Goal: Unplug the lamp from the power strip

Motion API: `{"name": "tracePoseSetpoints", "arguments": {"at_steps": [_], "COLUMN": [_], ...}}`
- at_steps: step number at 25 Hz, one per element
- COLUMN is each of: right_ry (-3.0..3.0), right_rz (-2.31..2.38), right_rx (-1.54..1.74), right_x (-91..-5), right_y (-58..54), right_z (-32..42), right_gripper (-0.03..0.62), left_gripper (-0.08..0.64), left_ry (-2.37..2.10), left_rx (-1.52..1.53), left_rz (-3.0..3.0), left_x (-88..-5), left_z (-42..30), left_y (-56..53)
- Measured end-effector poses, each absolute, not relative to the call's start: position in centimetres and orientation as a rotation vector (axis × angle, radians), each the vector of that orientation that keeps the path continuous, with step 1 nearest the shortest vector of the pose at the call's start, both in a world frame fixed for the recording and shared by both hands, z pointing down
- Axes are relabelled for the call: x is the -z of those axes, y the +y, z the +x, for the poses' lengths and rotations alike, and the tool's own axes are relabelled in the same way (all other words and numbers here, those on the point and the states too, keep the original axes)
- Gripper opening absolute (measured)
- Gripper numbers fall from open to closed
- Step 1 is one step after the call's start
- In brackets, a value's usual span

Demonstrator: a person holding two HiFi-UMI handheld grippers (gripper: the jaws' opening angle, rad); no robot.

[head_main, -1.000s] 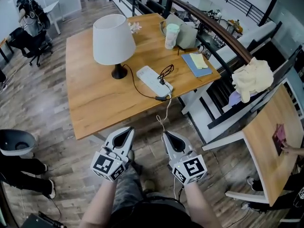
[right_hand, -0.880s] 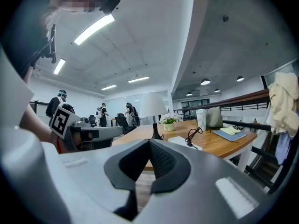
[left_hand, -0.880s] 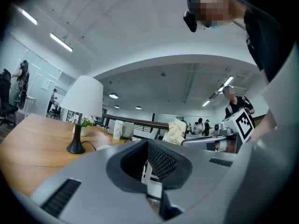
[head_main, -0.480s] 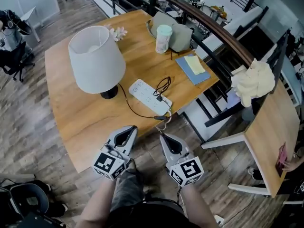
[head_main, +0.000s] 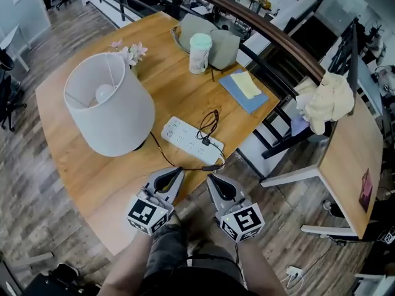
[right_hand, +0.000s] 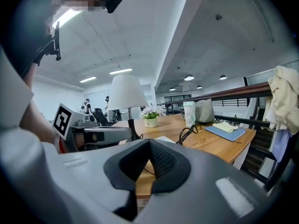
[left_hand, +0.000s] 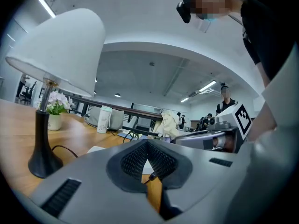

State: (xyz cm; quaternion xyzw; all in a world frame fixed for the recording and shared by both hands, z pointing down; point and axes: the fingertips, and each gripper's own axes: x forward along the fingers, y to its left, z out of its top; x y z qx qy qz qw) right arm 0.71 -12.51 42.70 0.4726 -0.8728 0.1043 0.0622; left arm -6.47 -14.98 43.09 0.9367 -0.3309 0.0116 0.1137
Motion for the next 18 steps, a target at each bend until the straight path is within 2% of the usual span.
{"name": "tracePoseSetpoints", "arguments": {"at_steps": [18], "right_ry": [-2.492], "right_rz": [1.426], "right_rx": [-0.299], "right_x": [-46.8], "right_y": [-19.5], "right_z": [3.6], "right_gripper": [0.006], "left_gripper": [-0.002], "left_ry": [-0.912], "left_rx": [-0.217], "left_rz": [2.721], "left_x": [-48.0], "left_z": [-2.8], "left_y": [-20.0]}}
